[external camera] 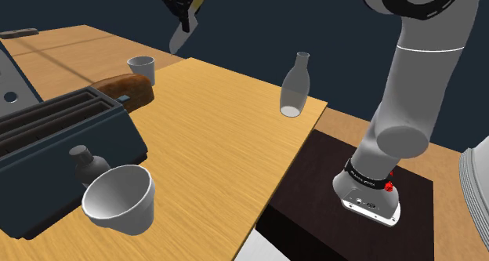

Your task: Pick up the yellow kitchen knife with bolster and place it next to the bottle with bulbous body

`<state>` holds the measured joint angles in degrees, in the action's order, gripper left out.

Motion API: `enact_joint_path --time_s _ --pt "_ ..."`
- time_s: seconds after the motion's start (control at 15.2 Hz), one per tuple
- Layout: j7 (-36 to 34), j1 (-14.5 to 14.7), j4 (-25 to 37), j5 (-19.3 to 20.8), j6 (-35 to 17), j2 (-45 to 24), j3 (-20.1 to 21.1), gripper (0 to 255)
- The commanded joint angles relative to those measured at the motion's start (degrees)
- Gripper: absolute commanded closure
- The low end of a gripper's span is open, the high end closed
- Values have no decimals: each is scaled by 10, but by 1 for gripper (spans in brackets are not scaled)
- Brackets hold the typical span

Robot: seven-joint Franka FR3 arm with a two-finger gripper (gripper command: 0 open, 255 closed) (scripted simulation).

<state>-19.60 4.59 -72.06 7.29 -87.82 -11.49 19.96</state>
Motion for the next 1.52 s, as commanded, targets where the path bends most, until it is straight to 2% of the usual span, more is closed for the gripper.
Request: enact_joint_path --time_s 0.0,0.59,1.25,1.45 --pt "29 -22 -35 -13 -13 25 -10 255" --pt "157 -100 -113 -48 -39 87 -66 255" --pt "305 -178 -117 -67 -43 91 -137 255" --pt "305 -178 -151 -68 -69 99 -138 255"
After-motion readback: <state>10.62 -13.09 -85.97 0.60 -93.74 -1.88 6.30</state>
